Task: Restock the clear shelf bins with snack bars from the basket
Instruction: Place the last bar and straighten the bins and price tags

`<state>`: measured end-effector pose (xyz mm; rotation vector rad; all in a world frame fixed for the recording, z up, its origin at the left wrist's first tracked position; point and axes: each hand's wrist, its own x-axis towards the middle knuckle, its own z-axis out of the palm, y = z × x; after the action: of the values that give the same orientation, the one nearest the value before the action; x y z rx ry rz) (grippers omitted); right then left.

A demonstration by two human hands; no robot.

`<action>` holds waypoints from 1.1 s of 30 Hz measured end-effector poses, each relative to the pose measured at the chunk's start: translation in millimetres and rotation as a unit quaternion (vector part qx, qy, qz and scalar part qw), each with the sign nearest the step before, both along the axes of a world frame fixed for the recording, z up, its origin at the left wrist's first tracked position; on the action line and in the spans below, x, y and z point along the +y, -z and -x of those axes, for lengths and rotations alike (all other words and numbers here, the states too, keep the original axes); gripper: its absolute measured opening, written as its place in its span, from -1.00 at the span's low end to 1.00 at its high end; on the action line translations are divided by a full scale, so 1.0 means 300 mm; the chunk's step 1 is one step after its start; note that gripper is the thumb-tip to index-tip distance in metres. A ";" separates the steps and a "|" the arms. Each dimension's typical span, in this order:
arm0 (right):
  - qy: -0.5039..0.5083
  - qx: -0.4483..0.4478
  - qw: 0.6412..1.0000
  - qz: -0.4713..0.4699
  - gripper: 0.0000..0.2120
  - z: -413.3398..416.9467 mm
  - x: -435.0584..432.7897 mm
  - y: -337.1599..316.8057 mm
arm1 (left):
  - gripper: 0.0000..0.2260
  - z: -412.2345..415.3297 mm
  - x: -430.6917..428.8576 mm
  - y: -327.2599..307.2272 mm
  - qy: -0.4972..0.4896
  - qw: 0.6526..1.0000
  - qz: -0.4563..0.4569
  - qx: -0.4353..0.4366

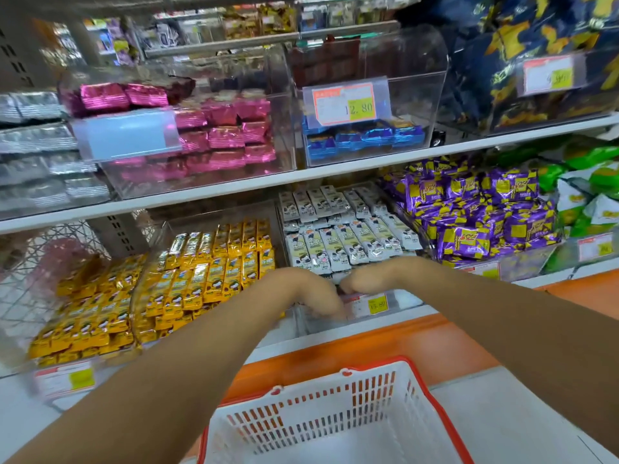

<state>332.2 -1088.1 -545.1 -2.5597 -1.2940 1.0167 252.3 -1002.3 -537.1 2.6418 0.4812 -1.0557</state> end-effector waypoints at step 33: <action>-0.004 -0.041 0.993 0.112 -0.86 -0.171 -0.095 -0.084 | -0.38 -0.076 -0.016 0.020 -0.001 0.996 0.081 -0.036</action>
<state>383.7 -1116.5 -520.0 -2.7914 -1.2757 1.1291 274.9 -1007.2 -542.9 2.5260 0.3658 -0.9536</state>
